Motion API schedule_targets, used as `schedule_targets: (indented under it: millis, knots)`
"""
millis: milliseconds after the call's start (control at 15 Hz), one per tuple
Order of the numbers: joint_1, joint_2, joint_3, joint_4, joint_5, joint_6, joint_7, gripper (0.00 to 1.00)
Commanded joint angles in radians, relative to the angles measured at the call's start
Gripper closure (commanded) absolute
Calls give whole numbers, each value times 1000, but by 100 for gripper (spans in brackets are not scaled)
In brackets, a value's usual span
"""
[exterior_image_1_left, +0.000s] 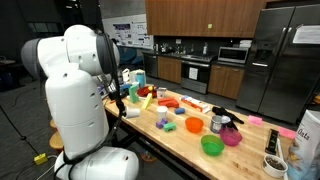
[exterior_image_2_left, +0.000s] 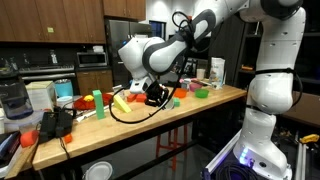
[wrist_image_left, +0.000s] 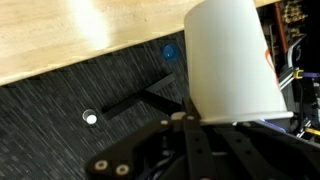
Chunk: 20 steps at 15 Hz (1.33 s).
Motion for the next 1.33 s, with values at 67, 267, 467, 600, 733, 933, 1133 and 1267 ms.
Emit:
schedule_targets:
  millis: [67, 267, 467, 600, 733, 933, 1133, 1267]
  knots:
    - [0, -56, -14, -109, 14, 238, -9, 99]
    - [-11, -55, -32, -190, -61, 482, -50, 99]
    - [-26, -50, -54, -249, -122, 655, -93, 99]
    - [-34, -51, -65, -274, -139, 707, -95, 99]
    - [-42, -54, -76, -293, -139, 733, -95, 71]
    - [-49, -62, -85, -310, -143, 741, -86, 60]
    - [-54, -68, -92, -316, -147, 733, -95, 41]
    - [-57, -73, -96, -316, -143, 722, -109, 27]
